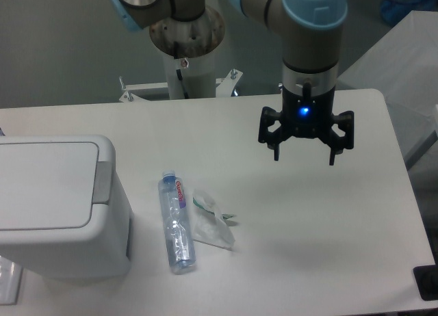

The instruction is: Open the trash can

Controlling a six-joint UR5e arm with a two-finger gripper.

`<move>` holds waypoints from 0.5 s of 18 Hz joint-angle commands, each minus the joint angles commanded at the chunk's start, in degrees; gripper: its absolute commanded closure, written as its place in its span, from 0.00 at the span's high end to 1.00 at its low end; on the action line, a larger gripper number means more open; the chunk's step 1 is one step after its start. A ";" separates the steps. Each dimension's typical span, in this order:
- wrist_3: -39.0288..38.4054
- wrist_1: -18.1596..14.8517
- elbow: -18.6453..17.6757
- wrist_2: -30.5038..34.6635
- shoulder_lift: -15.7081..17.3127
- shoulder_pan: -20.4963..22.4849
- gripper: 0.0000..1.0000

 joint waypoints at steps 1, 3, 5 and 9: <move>0.00 -0.09 0.00 0.00 0.09 0.00 1.00; 0.00 0.00 0.00 0.09 -0.26 0.00 1.00; -0.09 -0.09 0.17 0.18 -0.09 0.09 1.00; -0.18 -0.09 0.18 -0.44 -0.61 -0.18 1.00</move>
